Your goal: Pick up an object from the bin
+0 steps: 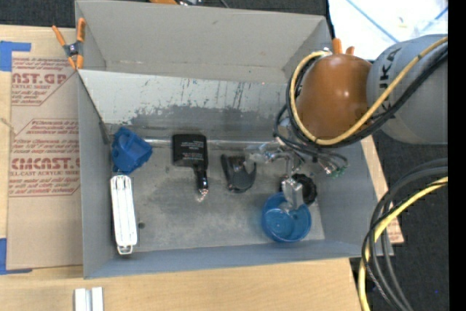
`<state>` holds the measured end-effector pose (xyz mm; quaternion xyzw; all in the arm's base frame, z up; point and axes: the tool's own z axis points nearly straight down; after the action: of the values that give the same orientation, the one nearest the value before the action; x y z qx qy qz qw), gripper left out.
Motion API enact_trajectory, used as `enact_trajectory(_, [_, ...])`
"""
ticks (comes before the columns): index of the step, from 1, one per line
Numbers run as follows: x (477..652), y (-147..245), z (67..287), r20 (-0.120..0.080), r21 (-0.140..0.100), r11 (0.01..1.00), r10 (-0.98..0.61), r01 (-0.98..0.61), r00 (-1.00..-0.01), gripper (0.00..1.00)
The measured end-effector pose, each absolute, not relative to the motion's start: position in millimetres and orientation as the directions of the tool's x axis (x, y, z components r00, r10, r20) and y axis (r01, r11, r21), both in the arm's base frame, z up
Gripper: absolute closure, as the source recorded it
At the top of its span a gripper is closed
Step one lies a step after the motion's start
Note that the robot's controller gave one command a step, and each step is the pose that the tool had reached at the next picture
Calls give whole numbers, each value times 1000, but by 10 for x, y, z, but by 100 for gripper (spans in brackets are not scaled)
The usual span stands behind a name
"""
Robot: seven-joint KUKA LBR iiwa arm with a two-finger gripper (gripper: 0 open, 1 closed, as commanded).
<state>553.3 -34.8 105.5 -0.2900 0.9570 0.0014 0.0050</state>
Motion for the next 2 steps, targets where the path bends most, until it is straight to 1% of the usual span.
enact_trajectory(1, [5561, -207, 1093, -19, -10, 711, -703, -703, -711, 0])
enact_trajectory(2, [5270, -662, 697, -10, -8, 623, -783, -783, -622, 0])
